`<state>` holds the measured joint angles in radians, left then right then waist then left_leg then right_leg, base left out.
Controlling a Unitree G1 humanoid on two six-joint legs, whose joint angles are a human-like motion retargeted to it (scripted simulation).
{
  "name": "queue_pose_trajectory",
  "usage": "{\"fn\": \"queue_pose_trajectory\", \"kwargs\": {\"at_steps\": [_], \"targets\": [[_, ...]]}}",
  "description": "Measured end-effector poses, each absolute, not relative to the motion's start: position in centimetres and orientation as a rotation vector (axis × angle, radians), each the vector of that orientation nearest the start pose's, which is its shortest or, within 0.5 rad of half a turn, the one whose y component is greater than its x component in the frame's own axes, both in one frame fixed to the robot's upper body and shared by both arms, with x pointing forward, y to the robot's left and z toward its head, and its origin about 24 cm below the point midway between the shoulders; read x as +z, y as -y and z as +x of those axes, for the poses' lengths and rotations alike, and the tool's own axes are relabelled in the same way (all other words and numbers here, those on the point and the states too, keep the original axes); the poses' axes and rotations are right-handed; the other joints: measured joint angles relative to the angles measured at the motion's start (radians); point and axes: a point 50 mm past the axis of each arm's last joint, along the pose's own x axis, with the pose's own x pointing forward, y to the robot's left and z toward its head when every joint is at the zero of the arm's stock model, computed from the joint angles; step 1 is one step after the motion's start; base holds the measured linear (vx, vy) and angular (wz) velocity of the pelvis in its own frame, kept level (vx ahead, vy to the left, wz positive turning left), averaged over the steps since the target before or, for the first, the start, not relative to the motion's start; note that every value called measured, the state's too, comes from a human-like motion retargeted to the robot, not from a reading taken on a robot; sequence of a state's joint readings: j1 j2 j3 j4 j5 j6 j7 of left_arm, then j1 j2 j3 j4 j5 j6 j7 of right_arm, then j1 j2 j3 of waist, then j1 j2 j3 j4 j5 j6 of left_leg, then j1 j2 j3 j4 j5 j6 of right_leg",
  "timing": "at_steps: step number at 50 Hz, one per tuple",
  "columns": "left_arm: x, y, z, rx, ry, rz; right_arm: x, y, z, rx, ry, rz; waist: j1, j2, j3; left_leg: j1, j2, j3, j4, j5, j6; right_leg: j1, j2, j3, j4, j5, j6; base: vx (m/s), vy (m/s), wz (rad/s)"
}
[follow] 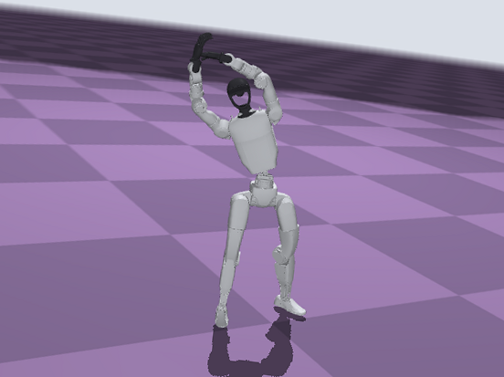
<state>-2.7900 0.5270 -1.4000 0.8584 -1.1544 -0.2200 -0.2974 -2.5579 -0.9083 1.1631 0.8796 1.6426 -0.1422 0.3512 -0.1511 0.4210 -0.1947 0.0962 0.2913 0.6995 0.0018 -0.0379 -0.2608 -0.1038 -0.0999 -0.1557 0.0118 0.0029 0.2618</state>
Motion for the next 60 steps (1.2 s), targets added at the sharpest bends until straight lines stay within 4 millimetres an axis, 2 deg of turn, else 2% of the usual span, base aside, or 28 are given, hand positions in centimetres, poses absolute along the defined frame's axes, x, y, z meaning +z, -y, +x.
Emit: {"fn": "queue_pose_trajectory", "kwargs": {"at_steps": [18,30,50,55,60], "targets": [[61.2,2.6,7.4,-0.721,1.528,0.851,64.0,11.3,11.5,0.699,1.420,-0.192,0.091,-0.244,-0.035,-0.012,0.054,-0.025,-0.020,0.000,0.002,0.003,0.063,-0.038,-0.027,0.034,0.000,0.00,0.00,0.00],[61.9,1.3,7.0,-0.701,1.548,0.801,64.3,9.9,10.4,0.709,1.420,-0.241,0.132,-0.421,-0.058,-0.017,0.063,-0.045,-0.036,0.000,0.001,-0.001,0.071,-0.064,-0.013,0.039,0.000,0.00,0.00,0.00],[63.8,-3.9,6.0,-0.564,1.633,0.679,64.4,4.4,7.3,0.757,1.448,-0.410,0.259,-0.723,-0.090,-0.013,0.018,-0.028,-0.040,-0.025,0.019,-0.012,0.021,-0.050,-0.006,0.045,0.000,0.03,0.07,-0.03],[64.0,-5.1,6.2,-0.527,1.641,0.663,64.1,3.3,7.3,0.777,1.436,-0.434,0.296,-0.798,-0.082,-0.019,0.009,-0.036,-0.041,-0.029,0.022,-0.012,0.009,-0.053,-0.005,0.044,0.000,0.01,0.05,0.06],[64.0,-6.2,7.1,-0.496,1.629,0.652,63.7,2.3,8.1,0.805,1.403,-0.448,0.346,-0.874,-0.066,-0.022,0.006,-0.043,-0.043,-0.033,0.028,-0.012,0.003,-0.056,-0.003,0.042,0.000,0.00,0.00,0.00]]}}
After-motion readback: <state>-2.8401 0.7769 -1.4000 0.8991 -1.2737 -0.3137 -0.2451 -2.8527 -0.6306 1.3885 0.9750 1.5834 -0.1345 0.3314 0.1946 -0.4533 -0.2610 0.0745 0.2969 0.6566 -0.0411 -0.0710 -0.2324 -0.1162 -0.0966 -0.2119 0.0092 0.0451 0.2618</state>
